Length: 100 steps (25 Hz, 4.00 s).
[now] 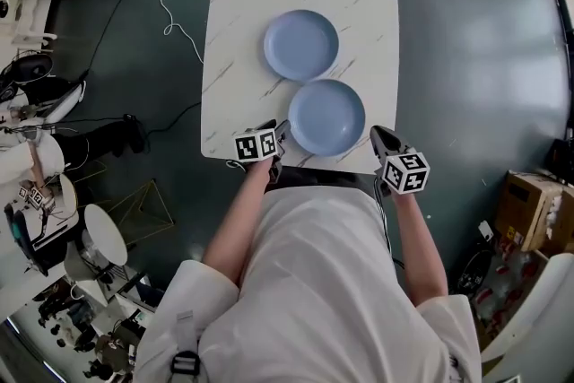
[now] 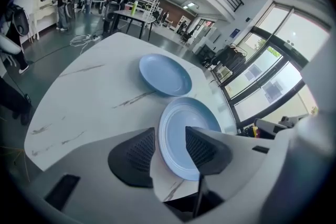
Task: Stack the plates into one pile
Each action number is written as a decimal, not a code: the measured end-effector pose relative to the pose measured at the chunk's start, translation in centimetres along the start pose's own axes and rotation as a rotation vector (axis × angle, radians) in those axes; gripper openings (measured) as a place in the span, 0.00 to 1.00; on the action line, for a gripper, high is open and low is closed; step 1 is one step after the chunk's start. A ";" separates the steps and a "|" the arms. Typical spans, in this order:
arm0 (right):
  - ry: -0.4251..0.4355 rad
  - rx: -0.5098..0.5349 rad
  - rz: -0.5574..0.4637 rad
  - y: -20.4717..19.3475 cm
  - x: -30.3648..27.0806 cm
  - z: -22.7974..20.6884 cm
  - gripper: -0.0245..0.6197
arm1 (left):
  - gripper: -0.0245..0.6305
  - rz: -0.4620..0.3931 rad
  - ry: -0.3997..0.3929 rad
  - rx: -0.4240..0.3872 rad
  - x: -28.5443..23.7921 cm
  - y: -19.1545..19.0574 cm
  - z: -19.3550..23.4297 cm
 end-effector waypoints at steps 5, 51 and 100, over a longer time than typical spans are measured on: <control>0.033 0.020 -0.003 1.0 -1.1 0.3 0.08 | 0.22 -0.093 0.007 0.002 2.6 0.7 0.8; -0.002 -0.087 0.072 5.7 -10.3 -0.7 0.08 | 0.06 -0.204 -0.104 -0.114 5.5 4.7 6.0; -0.110 -0.678 0.244 8.5 -26.6 -13.5 0.10 | 0.06 -0.063 -0.065 -0.084 0.7 6.2 10.7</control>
Point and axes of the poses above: the fingertips, and each gripper's own axes: x backward along the fingers, z to its left, y out of its top, the point moved 8 cm from there along x, backward along the fingers, and after that the axes turned 13 degrees about y, right-handed, at the moved point
